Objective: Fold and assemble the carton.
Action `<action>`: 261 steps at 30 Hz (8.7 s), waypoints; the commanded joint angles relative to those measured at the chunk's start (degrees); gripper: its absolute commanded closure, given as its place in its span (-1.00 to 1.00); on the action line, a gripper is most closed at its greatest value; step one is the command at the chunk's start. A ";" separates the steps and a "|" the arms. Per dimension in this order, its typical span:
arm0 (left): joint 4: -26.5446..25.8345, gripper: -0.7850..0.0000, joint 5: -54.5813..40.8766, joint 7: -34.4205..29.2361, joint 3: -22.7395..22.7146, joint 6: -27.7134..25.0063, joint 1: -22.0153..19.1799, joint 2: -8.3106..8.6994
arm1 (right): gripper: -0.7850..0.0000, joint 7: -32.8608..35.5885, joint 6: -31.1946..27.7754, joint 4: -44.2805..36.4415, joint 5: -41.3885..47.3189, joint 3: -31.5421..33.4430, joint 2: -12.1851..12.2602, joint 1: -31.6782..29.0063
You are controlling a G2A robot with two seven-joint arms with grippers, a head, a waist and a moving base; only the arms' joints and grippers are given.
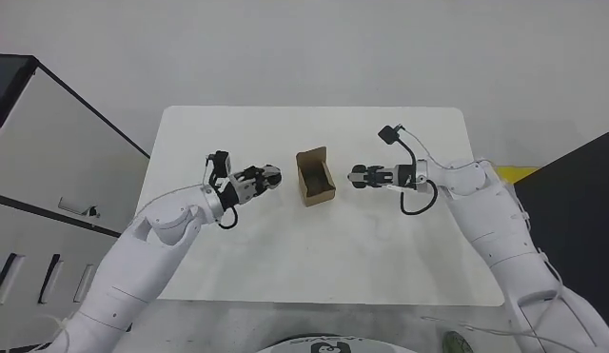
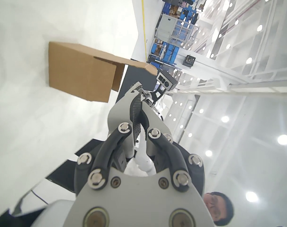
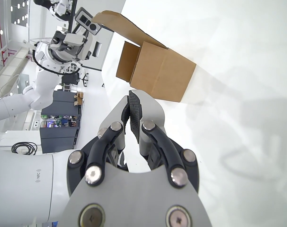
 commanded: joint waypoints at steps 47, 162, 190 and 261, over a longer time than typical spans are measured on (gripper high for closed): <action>6.38 1.00 7.64 3.76 4.06 -8.05 -3.68 -3.85 | 1.00 0.52 -5.92 27.12 8.24 -19.76 -8.67 14.35; 10.84 1.00 23.42 4.63 9.40 -1.00 -7.97 -10.06 | 1.00 -12.00 7.87 4.27 -6.14 -17.44 -5.09 7.88; 9.33 1.00 22.34 3.96 6.47 -3.39 -6.20 -10.48 | 1.00 -11.78 8.09 4.44 -5.70 -16.63 -5.18 7.96; 5.24 -1.00 25.10 9.54 5.13 -20.53 4.85 -10.28 | -1.00 -2.11 -8.55 31.55 27.72 -23.77 -14.80 23.44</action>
